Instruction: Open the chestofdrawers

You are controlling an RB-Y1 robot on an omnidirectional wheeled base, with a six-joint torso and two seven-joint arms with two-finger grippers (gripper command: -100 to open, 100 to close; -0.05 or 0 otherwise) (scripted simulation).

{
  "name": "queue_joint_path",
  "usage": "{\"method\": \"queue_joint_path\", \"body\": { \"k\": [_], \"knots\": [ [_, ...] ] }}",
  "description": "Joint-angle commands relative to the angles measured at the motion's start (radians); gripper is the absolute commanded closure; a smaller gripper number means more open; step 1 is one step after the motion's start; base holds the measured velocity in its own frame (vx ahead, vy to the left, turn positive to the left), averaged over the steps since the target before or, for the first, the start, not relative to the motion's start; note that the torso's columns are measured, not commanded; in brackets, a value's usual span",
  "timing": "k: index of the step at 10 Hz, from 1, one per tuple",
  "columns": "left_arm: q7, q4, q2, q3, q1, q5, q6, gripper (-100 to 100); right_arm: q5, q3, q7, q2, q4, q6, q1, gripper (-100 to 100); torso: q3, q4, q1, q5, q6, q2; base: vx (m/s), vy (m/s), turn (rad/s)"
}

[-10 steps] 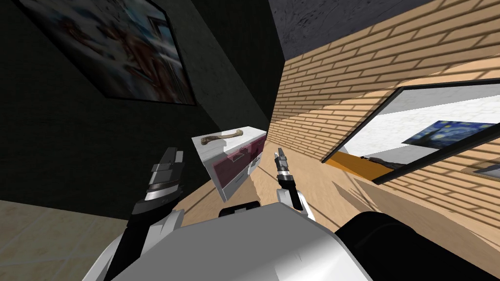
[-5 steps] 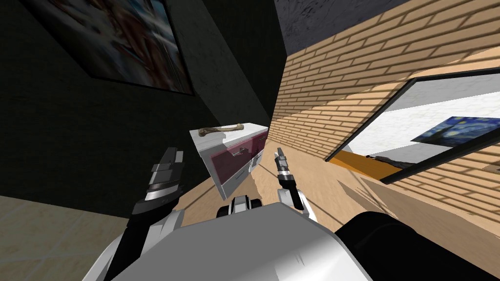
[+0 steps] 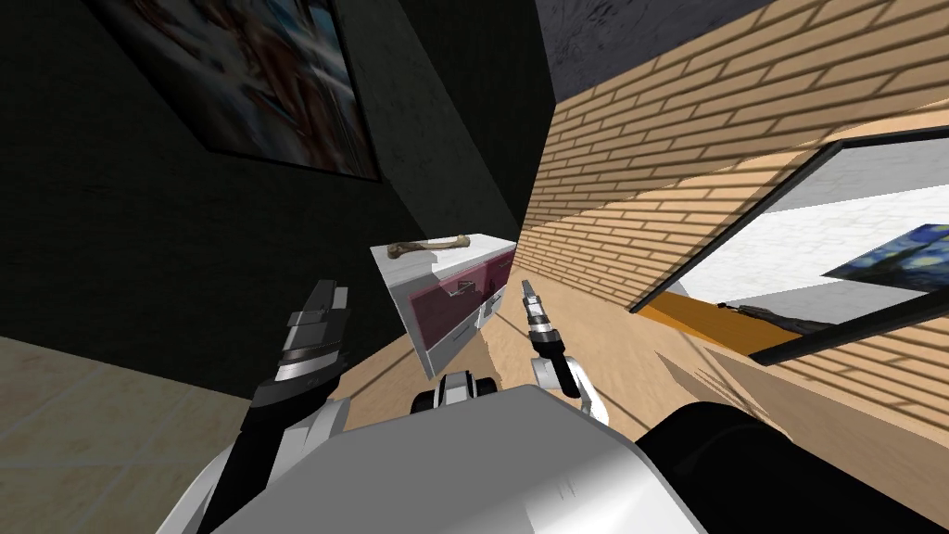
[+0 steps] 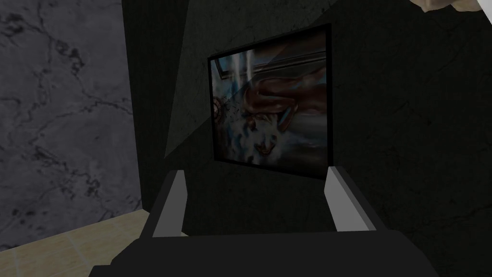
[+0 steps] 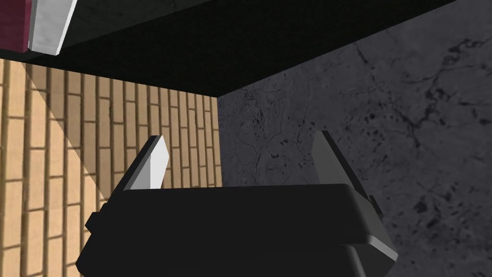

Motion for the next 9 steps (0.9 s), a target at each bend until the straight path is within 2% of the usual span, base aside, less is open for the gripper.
{"method": "queue_joint_path", "body": {
  "k": [1, 6, 9],
  "knots": [
    [0.000, 0.000, 0.000, 0.000, 0.000, 0.000, 0.000, 0, 0.042, -0.015, 0.076, -0.031, 0.014, -0.033, -0.013, -100, 0.000, 0.000, 0.000, 0.000, 0.000, 0.000, 0.022, 0.053, 0.149],
    [0.000, 0.000, 0.000, 0.000, 0.000, 0.000, 0.000, 0, 0.088, -0.031, 0.197, -0.052, 0.027, -0.068, -0.024, -100, 0.000, 0.000, 0.001, 0.000, 0.000, -0.001, 0.023, 0.040, 0.065],
    [0.000, 0.000, 0.000, 0.000, 0.000, 0.000, 0.000, 0, 0.139, -0.049, 0.284, -0.070, 0.042, -0.107, -0.035, -100, 0.000, 0.000, 0.001, 0.000, 0.000, 0.000, 0.028, 0.042, 0.098]
  ]
}}
